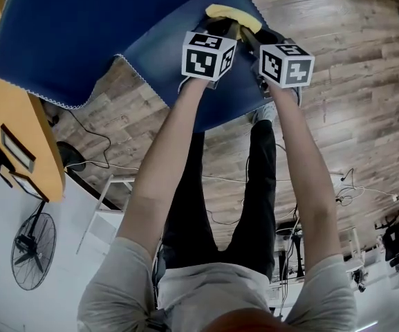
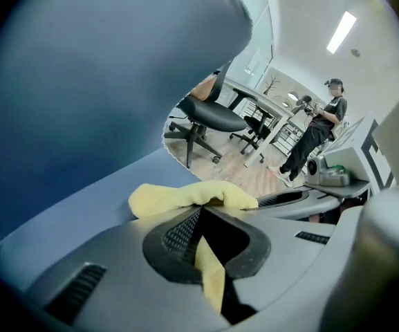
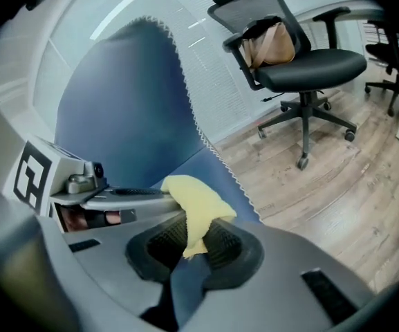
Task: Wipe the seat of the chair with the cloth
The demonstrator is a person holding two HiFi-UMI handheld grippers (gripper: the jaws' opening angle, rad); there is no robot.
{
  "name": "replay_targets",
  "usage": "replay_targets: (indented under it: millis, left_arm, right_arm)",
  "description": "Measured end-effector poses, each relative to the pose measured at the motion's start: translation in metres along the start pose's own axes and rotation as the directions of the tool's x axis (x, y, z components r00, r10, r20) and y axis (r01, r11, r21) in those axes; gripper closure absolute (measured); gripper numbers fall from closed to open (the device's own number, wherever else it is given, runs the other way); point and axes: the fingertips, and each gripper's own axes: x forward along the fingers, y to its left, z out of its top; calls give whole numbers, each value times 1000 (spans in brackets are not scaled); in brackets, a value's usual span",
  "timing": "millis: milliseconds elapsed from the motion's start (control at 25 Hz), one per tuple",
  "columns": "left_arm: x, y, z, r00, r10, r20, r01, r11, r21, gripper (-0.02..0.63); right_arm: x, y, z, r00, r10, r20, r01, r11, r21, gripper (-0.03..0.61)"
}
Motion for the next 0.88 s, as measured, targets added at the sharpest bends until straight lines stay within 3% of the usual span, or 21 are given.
replay_targets:
  millis: [360, 560, 880]
  left_arm:
    - [11, -45, -10, 999, -26, 22, 26, 1000, -2, 588]
    - [4, -49, -19, 997, -63, 52, 66, 996, -56, 588]
    - [-9, -59, -53, 997, -69, -41, 72, 992, 102, 588]
  right_arm:
    - [-33, -28, -26, 999, -30, 37, 23, 986, 163, 514]
    - [-37, -25, -34, 997, -70, 33, 64, 985, 161, 515]
    - [-37, -10, -64, 994, -97, -59, 101, 992, 75, 515]
